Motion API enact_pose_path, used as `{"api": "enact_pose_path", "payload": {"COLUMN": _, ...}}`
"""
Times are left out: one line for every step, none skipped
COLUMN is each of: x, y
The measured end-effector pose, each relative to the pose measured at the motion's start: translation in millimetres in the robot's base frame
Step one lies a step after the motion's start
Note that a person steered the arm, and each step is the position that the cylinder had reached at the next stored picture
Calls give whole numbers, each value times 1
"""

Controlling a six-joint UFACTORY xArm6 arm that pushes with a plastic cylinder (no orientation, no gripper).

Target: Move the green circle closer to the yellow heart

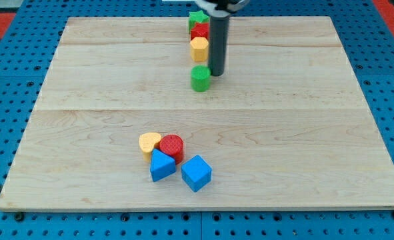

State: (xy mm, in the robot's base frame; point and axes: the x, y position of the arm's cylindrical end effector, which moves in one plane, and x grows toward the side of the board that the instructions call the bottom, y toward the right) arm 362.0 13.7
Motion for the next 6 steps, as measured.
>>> {"api": "enact_pose_path", "payload": {"x": 4, "y": -7}}
{"api": "enact_pose_path", "payload": {"x": 2, "y": -3}}
{"api": "enact_pose_path", "payload": {"x": 1, "y": 1}}
{"api": "enact_pose_path", "payload": {"x": -20, "y": 2}}
{"api": "enact_pose_path", "payload": {"x": -9, "y": -15}}
{"api": "enact_pose_path", "payload": {"x": 57, "y": -61}}
